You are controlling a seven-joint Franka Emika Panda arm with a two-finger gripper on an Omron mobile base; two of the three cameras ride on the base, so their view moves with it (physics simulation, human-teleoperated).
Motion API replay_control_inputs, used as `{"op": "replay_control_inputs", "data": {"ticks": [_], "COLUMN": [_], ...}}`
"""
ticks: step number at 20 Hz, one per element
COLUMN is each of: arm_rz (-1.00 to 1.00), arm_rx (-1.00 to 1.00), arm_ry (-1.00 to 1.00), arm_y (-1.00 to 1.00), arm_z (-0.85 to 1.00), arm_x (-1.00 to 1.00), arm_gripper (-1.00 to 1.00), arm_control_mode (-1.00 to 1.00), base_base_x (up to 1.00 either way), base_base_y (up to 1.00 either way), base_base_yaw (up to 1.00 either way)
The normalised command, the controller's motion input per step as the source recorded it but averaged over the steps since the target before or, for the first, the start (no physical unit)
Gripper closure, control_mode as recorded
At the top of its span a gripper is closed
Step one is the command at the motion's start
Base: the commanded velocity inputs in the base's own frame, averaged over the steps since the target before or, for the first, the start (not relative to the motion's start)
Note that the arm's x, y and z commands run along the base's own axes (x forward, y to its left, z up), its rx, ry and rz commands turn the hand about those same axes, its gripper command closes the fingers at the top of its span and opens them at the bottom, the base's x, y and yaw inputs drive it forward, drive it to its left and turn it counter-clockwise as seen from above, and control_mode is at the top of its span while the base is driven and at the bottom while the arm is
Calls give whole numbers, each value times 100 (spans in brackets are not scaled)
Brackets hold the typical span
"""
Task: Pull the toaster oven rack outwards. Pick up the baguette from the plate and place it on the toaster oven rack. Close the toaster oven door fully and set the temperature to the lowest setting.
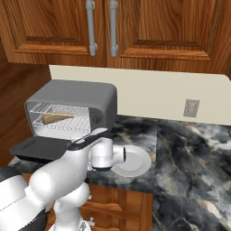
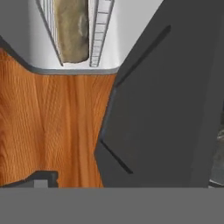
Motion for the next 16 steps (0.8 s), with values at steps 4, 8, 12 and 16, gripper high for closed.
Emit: {"op": "replay_control_inputs", "data": {"ticks": [4,8,12,16], "arm_rz": [-3,-12,-18,-23], "arm_rx": [1,0,0,0], "arm_ry": [-23,-19,-12,-2], "arm_y": [1,0,0,0], "arm_z": [47,56,56,48], "arm_x": [-39,-21,-1,8], "arm_gripper": [-100,-100,-100,-100], "arm_control_mode": [-100,-100,-100,-100], "base_base_x": [0,0,0,0], "base_base_y": [0,0,0,0], "base_base_yaw": [0,0,0,0]}}
